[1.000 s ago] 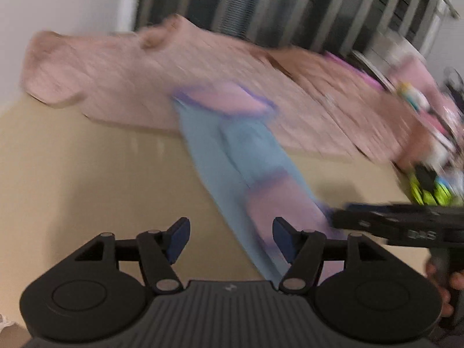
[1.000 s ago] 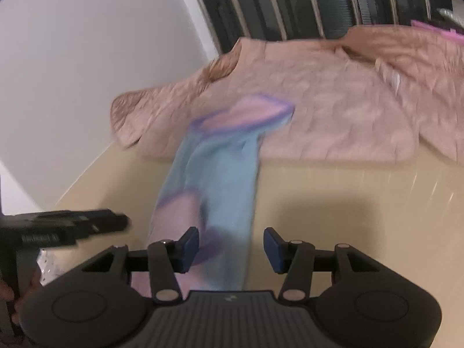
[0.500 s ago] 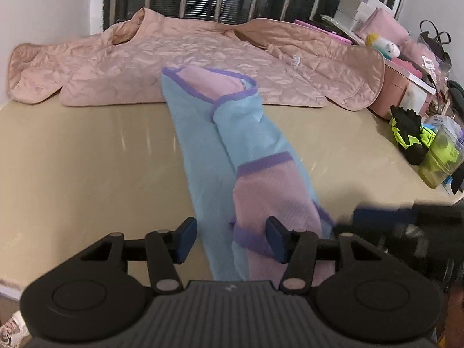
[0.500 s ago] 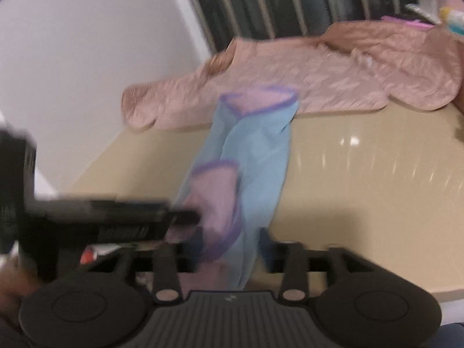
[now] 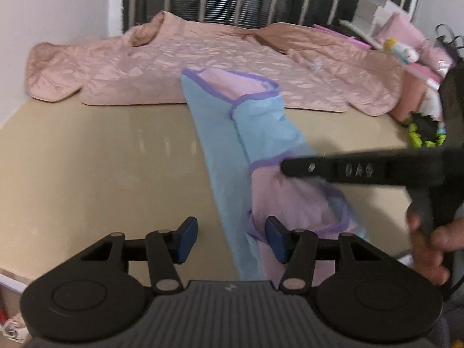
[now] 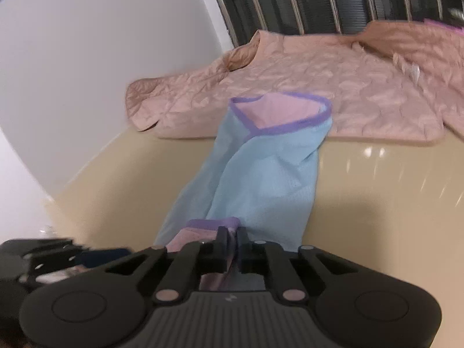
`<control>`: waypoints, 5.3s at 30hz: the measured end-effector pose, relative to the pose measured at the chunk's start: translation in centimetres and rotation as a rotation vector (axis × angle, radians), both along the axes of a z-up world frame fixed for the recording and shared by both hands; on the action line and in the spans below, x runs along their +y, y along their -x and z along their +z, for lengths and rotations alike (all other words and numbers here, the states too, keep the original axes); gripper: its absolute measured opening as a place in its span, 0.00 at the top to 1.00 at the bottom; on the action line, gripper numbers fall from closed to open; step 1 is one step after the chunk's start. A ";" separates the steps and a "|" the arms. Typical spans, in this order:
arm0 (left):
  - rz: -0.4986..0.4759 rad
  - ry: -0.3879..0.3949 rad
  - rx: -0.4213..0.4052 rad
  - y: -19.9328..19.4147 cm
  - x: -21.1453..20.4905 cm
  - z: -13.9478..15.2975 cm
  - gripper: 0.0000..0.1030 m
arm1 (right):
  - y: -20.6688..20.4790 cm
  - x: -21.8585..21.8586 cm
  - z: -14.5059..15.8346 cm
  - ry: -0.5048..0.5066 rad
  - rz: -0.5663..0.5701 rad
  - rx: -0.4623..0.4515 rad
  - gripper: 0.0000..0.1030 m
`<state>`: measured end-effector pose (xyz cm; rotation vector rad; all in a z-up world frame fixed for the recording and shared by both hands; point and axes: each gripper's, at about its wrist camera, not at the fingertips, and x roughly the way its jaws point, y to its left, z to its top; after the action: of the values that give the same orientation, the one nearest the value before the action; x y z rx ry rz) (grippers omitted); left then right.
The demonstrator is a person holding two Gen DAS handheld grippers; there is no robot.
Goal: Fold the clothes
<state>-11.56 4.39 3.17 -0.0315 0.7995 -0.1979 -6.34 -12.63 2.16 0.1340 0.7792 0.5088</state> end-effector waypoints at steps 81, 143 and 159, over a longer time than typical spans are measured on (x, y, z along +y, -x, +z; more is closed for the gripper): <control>-0.763 -0.555 -0.550 11.3 -3.8 -2.2 0.14 | 8.8 1.9 1.4 0.382 0.656 -0.368 0.93; -0.361 0.407 -0.066 -2.9 5.7 1.8 0.87 | 4.3 -6.1 -0.5 -0.417 0.298 -0.009 0.91; -0.293 0.363 -0.016 -2.6 3.7 0.4 0.43 | 4.6 -7.4 -0.3 -0.267 0.104 -0.055 0.69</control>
<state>-8.94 8.13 3.53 -0.2558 0.7422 -0.6184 -10.96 -20.02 1.83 0.3272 0.6642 0.7114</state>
